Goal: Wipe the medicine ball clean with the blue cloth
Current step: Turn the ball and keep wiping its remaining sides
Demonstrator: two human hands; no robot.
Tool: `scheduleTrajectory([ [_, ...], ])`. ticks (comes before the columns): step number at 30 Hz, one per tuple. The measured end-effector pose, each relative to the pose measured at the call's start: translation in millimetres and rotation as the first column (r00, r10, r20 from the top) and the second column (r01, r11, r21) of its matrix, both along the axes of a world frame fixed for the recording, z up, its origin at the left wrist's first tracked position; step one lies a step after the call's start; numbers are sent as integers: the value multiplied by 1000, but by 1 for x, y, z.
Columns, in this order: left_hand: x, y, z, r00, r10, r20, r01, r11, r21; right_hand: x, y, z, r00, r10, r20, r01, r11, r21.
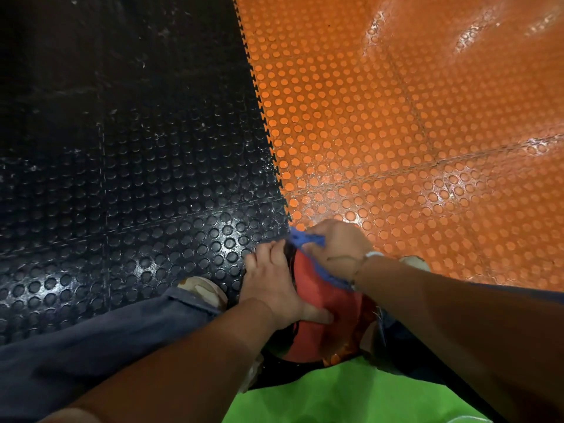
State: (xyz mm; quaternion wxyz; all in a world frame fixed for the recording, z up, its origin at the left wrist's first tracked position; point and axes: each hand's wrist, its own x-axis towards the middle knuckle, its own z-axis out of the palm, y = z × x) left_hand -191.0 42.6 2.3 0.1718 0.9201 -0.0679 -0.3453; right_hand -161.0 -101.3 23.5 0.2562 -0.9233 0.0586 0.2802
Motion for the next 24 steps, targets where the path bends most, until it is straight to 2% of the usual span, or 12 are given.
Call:
scheduleTrajectory([
  [2,-1,-1,0,1000,-10,7,10,1000,-8,6,-25,-10,982,-155,-109,146,985,-93],
  [4,-1,-1,-1,1000,-24,12,24,1000,-3,7,-29,-12,978,-129,-163,96,976,-194],
  [5,-1,0,-2,1000,-28,15,28,1000,-1,6,-23,-11,986,-73,-151,44,981,-188],
  [9,-2,6,-2,1000,-1,6,1,1000,-2,-12,5,-2,983,168,72,-171,985,33],
  [10,-2,8,-1,1000,1,-5,-1,1000,-4,-15,2,-6,988,119,95,-124,991,42],
  [12,0,12,1,999,7,-33,-7,1000,-6,-14,-15,-16,990,-142,22,142,990,-8],
  [14,8,11,3,998,2,-63,0,999,39,-11,-29,-24,917,-383,-114,379,924,-54],
  [15,13,8,4,998,3,-62,2,997,82,-10,-29,-24,892,-429,-139,427,903,-45],
  [17,23,0,9,1000,11,-29,-6,988,155,-10,-17,-18,919,-387,-75,390,920,23],
  [21,21,0,2,989,-146,13,143,979,149,-18,12,-6,991,-87,104,68,983,172],
  [22,19,5,-2,990,-137,23,133,981,138,-20,10,-8,993,-59,106,39,983,181],
  [24,16,13,-6,994,-100,41,94,988,121,-24,-8,-19,987,-160,5,158,975,156],
])
